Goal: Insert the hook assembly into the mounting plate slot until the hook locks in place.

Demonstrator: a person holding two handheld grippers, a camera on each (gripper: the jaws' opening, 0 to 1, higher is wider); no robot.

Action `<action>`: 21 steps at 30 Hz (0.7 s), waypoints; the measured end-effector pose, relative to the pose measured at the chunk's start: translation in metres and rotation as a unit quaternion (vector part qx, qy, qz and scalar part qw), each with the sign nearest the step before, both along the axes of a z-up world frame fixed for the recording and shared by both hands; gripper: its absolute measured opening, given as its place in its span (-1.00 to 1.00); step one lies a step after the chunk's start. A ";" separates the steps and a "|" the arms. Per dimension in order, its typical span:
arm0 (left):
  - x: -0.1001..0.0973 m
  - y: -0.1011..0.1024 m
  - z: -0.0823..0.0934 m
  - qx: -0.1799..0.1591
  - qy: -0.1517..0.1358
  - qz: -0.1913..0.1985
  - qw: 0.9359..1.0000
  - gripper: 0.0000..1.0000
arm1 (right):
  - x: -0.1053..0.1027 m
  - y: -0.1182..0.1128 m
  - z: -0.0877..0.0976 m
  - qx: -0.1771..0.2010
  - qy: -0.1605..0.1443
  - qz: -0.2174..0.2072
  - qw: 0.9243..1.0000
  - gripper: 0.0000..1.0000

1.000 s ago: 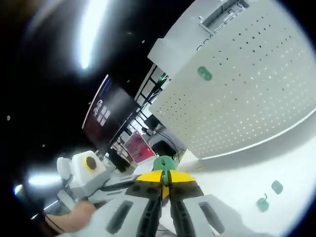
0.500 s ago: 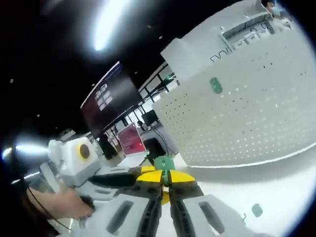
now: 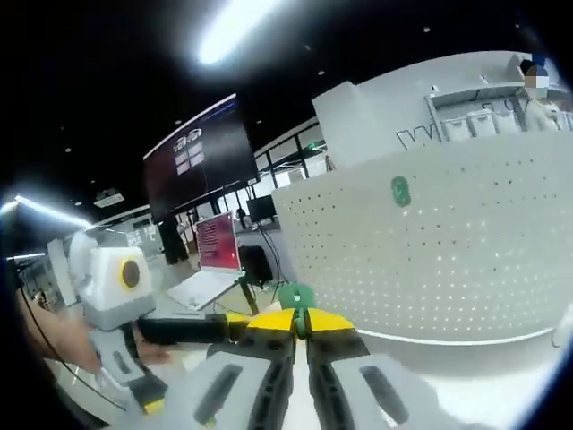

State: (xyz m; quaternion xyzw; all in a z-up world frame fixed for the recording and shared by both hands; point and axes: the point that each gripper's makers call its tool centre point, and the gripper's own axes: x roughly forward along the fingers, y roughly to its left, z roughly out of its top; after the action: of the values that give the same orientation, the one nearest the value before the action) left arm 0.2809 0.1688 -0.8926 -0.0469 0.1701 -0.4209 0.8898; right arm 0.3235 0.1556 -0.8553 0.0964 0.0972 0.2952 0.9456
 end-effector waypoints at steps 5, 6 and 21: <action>-0.003 -0.002 -0.003 -0.009 0.006 -0.002 1.000 1.00 | 0.012 -0.005 0.004 -0.009 -0.014 -0.021 1.000 -0.99; -0.004 -0.003 -0.004 -0.011 0.006 -0.002 1.000 1.00 | 0.015 -0.006 0.004 -0.009 -0.017 -0.026 0.999 -0.99; 0.004 0.018 -0.007 -0.016 0.007 0.033 0.999 1.00 | 0.084 -0.056 0.035 -0.017 -0.086 -0.164 0.982 -0.99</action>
State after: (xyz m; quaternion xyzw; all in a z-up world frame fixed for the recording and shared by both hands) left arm 0.2845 0.1865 -0.8995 -0.0694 0.1680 -0.3938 0.9010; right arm 0.4074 0.0995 -0.8208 0.0688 0.0031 0.1413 0.9876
